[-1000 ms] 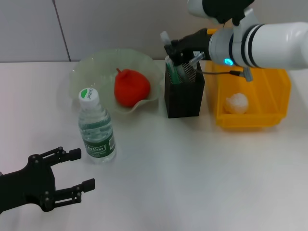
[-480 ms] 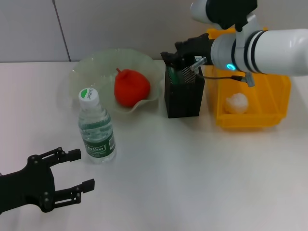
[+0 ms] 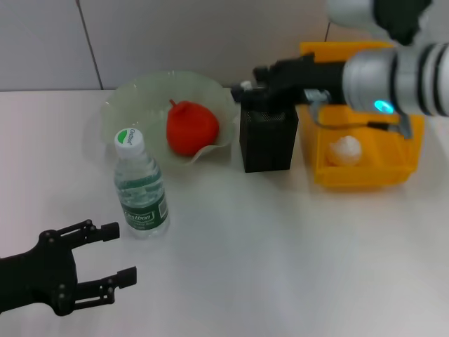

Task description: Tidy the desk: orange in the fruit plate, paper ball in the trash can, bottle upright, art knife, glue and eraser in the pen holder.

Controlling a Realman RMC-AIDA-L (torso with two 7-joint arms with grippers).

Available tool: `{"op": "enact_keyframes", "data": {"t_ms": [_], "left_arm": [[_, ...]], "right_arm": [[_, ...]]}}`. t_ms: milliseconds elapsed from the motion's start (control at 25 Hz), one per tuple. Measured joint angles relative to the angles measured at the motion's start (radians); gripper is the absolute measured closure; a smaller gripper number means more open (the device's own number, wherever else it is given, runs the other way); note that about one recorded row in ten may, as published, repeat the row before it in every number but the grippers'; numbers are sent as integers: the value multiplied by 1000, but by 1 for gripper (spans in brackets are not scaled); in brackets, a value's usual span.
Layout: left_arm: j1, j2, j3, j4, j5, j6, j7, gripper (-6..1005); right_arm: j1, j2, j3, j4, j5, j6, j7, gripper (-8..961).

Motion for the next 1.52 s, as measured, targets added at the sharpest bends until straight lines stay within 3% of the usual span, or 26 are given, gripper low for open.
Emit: {"op": "enact_keyframes", "data": {"t_ms": [80,160,280,520,680,1040,1360,1520], "left_arm": [[-2,13,2,0,1,19,-13,187],[-3,17,3,-1,1,25,-17,187],[-5,28,2,-3,2,49,-27,186],[-6,28,11,-4,5,73,-28,186],[1,23,17,-4,9,97,-32,186],[-11,26,18,-2,50,110,-79,187],[-62,31,19,19,130,113,-146,187],[-87,26,19,24,148,107,-153,186]], "right_arm": [[-32,-2,83,26,139,-139,-148,438],[-43,-2,120,48,193,-192,-215,438],[-75,-3,268,169,361,-405,-487,438],[-77,-5,437,378,401,-618,-797,437],[-82,-11,451,499,363,-692,-942,437],[-78,-7,450,540,279,-780,-992,437],[-101,-32,464,531,221,-806,-988,351],[-117,-37,529,531,219,-808,-1026,287]]}}
